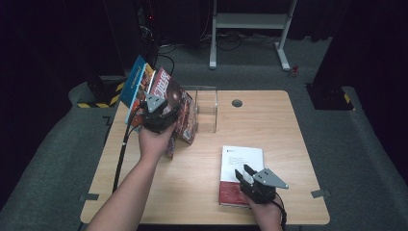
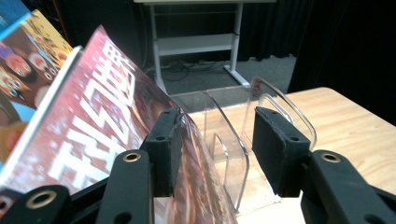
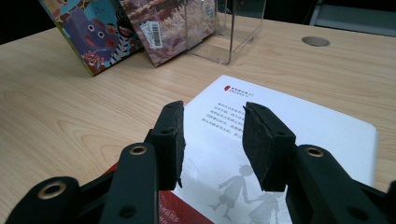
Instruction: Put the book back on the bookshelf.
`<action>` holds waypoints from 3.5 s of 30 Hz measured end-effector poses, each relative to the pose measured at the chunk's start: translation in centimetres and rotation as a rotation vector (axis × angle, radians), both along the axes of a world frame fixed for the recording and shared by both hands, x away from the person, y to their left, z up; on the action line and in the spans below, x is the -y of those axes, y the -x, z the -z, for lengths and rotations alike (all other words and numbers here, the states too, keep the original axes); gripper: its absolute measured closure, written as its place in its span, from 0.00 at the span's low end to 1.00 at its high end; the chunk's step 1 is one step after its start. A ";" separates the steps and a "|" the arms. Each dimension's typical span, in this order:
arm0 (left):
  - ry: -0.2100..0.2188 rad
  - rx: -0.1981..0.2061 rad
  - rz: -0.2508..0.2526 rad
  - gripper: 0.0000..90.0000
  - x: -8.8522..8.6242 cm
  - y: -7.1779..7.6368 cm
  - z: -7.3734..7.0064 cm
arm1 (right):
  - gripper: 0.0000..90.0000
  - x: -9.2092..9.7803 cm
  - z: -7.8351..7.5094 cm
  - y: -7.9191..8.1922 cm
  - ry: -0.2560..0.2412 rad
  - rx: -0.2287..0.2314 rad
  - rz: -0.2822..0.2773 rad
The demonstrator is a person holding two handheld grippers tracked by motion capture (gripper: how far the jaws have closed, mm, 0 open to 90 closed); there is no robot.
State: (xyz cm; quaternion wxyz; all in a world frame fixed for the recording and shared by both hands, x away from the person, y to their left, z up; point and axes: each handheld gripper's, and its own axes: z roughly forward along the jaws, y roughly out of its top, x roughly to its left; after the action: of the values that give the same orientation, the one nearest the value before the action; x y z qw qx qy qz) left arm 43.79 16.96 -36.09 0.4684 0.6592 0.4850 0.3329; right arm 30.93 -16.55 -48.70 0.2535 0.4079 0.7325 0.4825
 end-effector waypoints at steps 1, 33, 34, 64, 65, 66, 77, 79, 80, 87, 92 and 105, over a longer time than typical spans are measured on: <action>-0.004 -0.004 0.005 0.57 0.0 0.1 0.2 | 0.66 0.0 0.0 0.0 0.000 -0.001 -0.001; -0.073 -0.182 0.199 0.45 2.0 5.6 9.1 | 0.65 -0.2 0.1 -0.2 0.014 -0.022 -0.011; -0.082 -0.187 0.206 0.45 1.9 5.9 9.4 | 0.65 -0.2 0.1 -0.2 0.013 -0.023 -0.011; -0.100 -0.343 0.312 0.49 -1.2 10.0 15.8 | 0.57 1.1 -0.4 -0.3 0.029 -0.012 -0.019; -0.100 -0.343 0.312 0.49 -1.2 10.0 15.8 | 0.57 1.1 -0.4 -0.3 0.029 -0.012 -0.019; -0.103 -0.349 0.307 0.48 -1.1 9.9 16.0 | 0.58 1.4 -0.3 -0.4 0.039 -0.008 -0.011; -0.124 -0.369 0.322 0.41 -0.6 9.6 16.3 | 0.50 3.1 -0.6 -0.8 0.033 -0.075 0.038; -0.168 -0.355 0.329 0.39 -0.2 9.8 16.3 | 0.47 3.4 -0.6 -0.9 0.029 -0.090 0.042; -0.176 -0.351 0.328 0.38 0.0 9.9 16.3 | 0.45 3.6 -0.5 -0.9 0.030 -0.096 0.047; -0.205 -0.352 0.322 0.32 0.4 9.9 16.4 | 0.30 4.7 -0.1 -1.4 0.023 -0.151 0.091; -0.201 -0.358 0.312 0.28 0.4 9.8 16.4 | 0.26 5.2 0.1 -1.7 -0.008 -0.192 0.099; -0.200 -0.358 0.306 0.28 0.4 9.9 16.4 | 0.18 5.2 1.2 -2.3 -0.054 -0.321 0.079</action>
State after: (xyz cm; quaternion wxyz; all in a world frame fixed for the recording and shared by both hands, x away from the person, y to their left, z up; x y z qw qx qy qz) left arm 33.91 16.56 -52.50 0.3523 0.8164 0.4194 0.1827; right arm 33.23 -21.72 -49.90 0.1412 0.5149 0.7337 0.4202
